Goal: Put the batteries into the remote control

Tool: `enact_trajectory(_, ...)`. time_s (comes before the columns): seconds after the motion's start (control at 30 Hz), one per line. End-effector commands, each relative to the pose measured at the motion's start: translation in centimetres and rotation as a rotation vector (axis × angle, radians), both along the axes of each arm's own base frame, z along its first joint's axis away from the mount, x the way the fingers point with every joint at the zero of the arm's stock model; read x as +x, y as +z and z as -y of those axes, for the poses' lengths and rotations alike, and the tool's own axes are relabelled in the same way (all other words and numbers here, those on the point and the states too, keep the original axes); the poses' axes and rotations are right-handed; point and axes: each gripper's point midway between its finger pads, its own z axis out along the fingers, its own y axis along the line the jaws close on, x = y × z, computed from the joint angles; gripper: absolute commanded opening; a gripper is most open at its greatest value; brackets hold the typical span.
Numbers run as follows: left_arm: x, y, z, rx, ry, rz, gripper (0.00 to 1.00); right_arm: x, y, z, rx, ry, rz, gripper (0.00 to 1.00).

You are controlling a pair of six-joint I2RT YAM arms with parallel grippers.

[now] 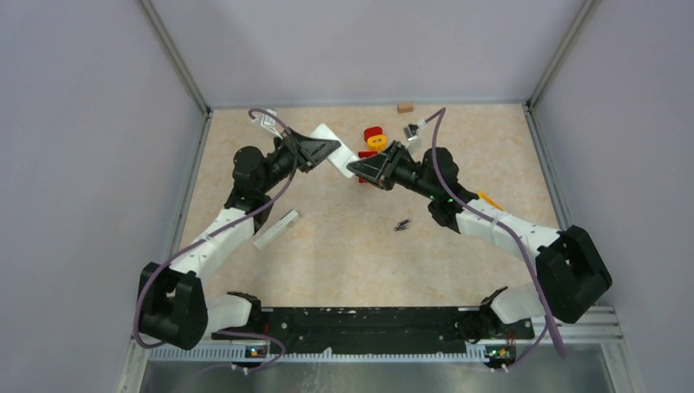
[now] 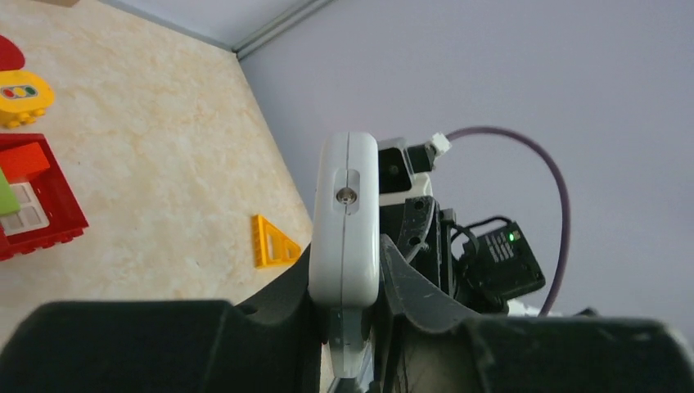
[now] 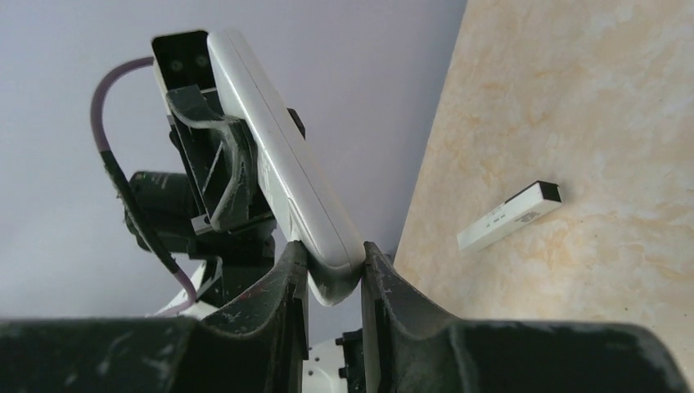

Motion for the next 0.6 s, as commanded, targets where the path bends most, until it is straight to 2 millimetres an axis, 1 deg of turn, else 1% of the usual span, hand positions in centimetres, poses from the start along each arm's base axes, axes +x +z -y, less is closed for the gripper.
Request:
enact_trajectory(0.0, -11.8, 1.7, 5.7, 0.153, -0.543, 0.198, 0.0, -2.9, 2.8, -0.2, 0.024, 0.137, 0.317, 0.16)
enact_trajectory(0.1, -11.7, 2.0, 5.3, 0.194, -0.534, 0.245, 0.0, -4.8, 1.9, 1.3, -0.025, 0.204, 0.405, 0.39)
enact_trajectory(0.17, -11.7, 1.9, 5.1, 0.206, -0.531, 0.258, 0.0, -5.5, 1.3, 2.3, -0.074, 0.206, 0.446, 0.5)
enact_trajectory(0.2, -11.5, 1.8, 5.0, 0.209, -0.526, 0.257, 0.0, -5.8, 1.6, 2.7, -0.089, 0.204, 0.476, 0.54)
enact_trajectory(0.3, -11.3, 1.6, 5.0, 0.205, -0.528, 0.241, 0.0, -6.7, 2.5, 3.5, -0.128, 0.206, 0.551, 0.6)
enact_trajectory(0.33, -11.3, 1.6, 5.0, 0.2, -0.532, 0.24, 0.0, -6.9, 2.5, 3.7, -0.142, 0.21, 0.558, 0.61)
enact_trajectory(0.43, -11.2, 1.6, 5.0, 0.189, -0.535, 0.225, 0.0, -7.6, 3.3, 3.9, -0.146, 0.235, 0.596, 0.64)
enact_trajectory(0.5, -11.2, 1.5, 4.9, 0.188, -0.536, 0.223, 0.0, -8.5, 3.5, 3.9, -0.129, 0.273, 0.618, 0.66)
enact_trajectory(0.57, -11.3, 1.6, 4.9, 0.187, -0.538, 0.226, 0.0, -9.1, 3.2, 3.9, -0.128, 0.301, 0.627, 0.68)
